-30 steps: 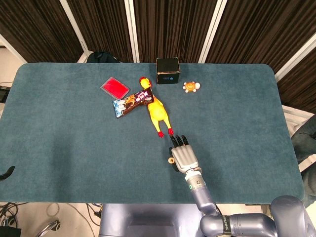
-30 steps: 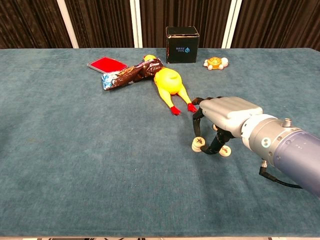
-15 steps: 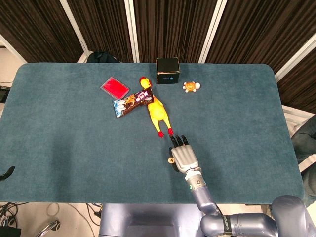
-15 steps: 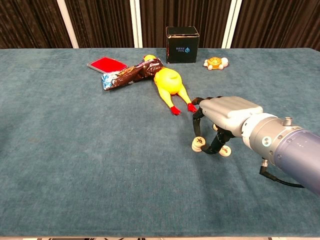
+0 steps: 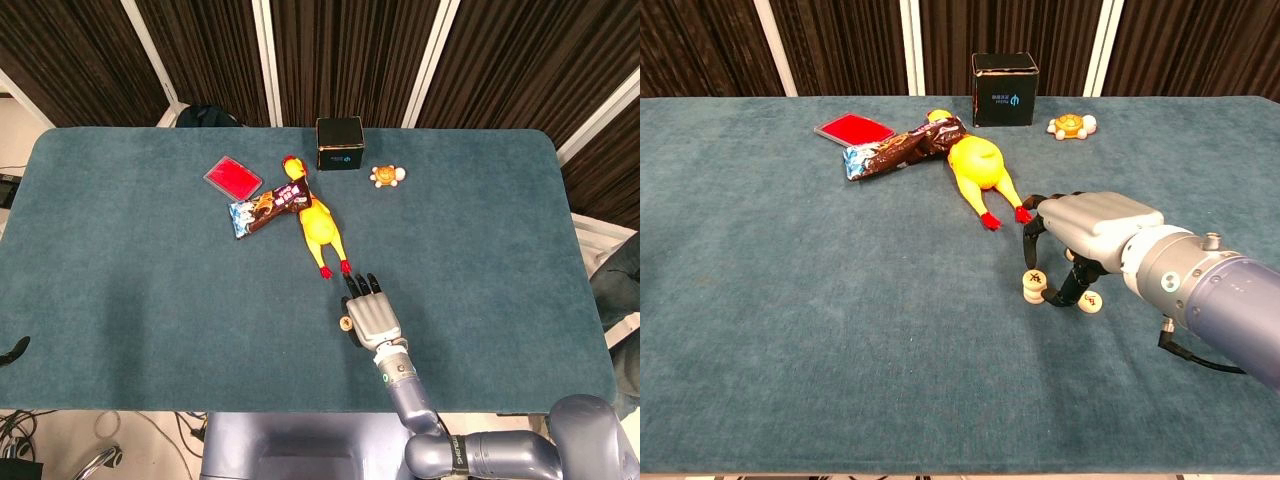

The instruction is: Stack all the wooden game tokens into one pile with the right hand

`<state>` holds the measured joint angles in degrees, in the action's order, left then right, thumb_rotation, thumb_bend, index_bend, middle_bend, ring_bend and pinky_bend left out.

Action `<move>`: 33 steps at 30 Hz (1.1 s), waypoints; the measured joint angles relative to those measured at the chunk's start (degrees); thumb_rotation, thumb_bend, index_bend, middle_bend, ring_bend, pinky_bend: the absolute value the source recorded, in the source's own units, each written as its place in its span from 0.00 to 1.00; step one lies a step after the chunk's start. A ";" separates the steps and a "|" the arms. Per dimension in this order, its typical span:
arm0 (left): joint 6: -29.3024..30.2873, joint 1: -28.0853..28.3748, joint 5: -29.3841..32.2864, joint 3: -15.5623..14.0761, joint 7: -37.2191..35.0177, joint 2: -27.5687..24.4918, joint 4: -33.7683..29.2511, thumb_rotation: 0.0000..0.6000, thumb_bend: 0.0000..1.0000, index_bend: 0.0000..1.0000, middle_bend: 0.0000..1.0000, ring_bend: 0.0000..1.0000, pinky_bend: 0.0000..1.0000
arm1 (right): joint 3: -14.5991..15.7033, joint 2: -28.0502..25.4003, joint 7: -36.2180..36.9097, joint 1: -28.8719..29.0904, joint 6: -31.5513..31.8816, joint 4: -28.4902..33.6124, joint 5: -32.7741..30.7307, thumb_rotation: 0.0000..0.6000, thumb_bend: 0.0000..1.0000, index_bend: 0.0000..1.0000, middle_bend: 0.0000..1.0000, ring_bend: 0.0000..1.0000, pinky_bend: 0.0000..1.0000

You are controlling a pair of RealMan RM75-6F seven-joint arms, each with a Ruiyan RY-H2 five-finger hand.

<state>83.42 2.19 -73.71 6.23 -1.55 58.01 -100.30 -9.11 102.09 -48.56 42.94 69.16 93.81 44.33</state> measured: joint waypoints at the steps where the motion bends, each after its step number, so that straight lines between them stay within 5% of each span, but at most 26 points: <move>1: -0.01 0.00 0.03 0.01 -0.01 -0.01 -0.02 1.00 0.19 0.12 0.00 0.00 0.16 | -0.01 -0.04 0.00 0.00 0.01 0.04 -0.01 1.00 0.39 0.43 0.00 0.00 0.00; 13: -0.03 -0.01 0.07 0.01 0.02 -0.03 -0.02 1.00 0.19 0.12 0.00 0.00 0.16 | -0.44 -1.47 -0.02 -0.12 0.62 0.85 0.29 1.00 0.39 0.43 0.00 0.00 0.00; 23: 0.16 -0.07 -0.05 -0.07 0.33 0.04 -0.12 1.00 0.19 0.12 0.00 0.00 0.16 | -1.99 -7.79 0.70 -0.65 -0.16 1.15 -2.22 1.00 0.39 0.40 0.00 0.00 0.00; 33: 0.29 -0.13 -0.10 -0.09 0.49 0.07 -0.24 1.00 0.19 0.12 0.00 0.00 0.16 | -1.60 -6.93 3.75 -1.21 -1.44 -2.99 -2.31 1.00 0.39 0.34 0.00 0.00 0.00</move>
<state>83.71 2.06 -73.81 6.13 -1.06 58.08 -100.55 -10.71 95.16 -44.81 41.73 67.73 90.82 42.03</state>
